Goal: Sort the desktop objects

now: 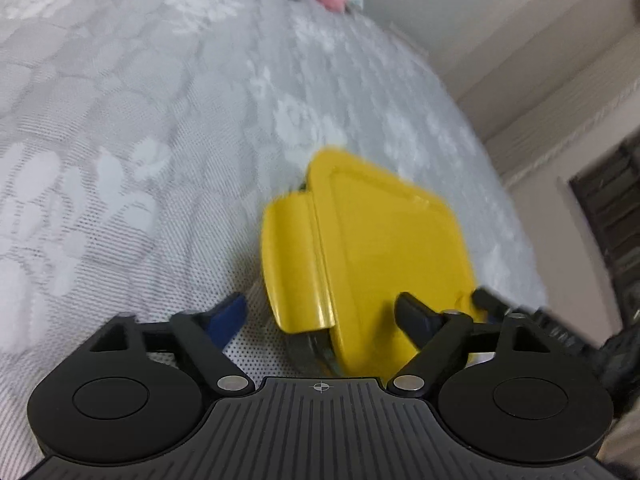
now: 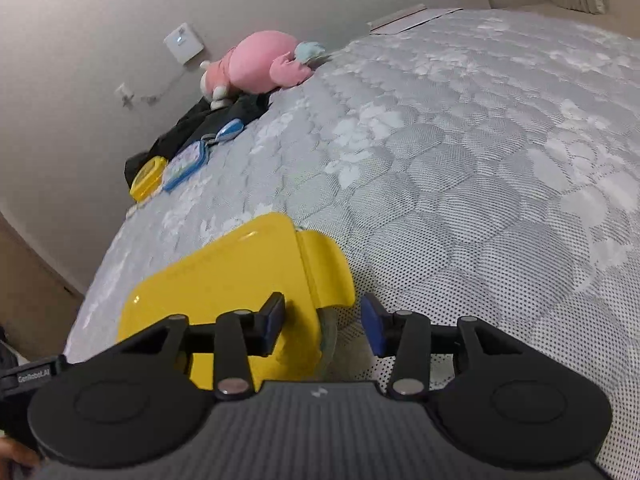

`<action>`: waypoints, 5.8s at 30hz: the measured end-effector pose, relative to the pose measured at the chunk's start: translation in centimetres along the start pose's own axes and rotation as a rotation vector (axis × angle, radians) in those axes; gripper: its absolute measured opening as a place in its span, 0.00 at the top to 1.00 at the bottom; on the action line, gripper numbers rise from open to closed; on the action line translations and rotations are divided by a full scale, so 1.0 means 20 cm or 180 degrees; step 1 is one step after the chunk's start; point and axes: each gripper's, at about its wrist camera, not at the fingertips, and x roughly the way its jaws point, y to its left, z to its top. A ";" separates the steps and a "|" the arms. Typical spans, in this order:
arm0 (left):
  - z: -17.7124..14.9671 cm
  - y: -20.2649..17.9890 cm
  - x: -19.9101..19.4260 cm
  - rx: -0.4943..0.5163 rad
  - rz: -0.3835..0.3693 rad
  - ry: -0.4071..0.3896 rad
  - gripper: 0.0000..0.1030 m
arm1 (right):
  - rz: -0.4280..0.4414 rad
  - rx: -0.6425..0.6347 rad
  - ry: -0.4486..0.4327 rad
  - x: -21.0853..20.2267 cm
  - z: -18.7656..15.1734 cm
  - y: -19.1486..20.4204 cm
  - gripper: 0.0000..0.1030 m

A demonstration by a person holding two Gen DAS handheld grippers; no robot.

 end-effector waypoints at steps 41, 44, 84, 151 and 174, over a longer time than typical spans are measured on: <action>0.05 0.09 0.07 -0.0434 -0.0472 0.0101 0.20 | 0.0501 0.0796 0.0274 0.11 0.01 -0.15 0.51; 0.06 0.08 0.06 -0.0389 -0.0372 0.0051 0.20 | 0.0430 0.0778 0.0231 0.10 -0.01 -0.16 0.50; 0.10 -0.03 -0.12 0.0325 0.0511 -0.0376 0.27 | 0.0282 0.0345 0.0134 0.08 -0.02 -0.06 0.45; -0.62 -0.44 -0.34 0.0863 0.1134 -0.0716 0.00 | -0.0808 -0.1654 -0.0642 -0.46 -0.56 0.37 0.00; -0.68 -0.48 -0.29 0.1115 0.1408 -0.0589 0.00 | -0.0710 -0.1310 -0.0373 -0.42 -0.55 0.31 0.00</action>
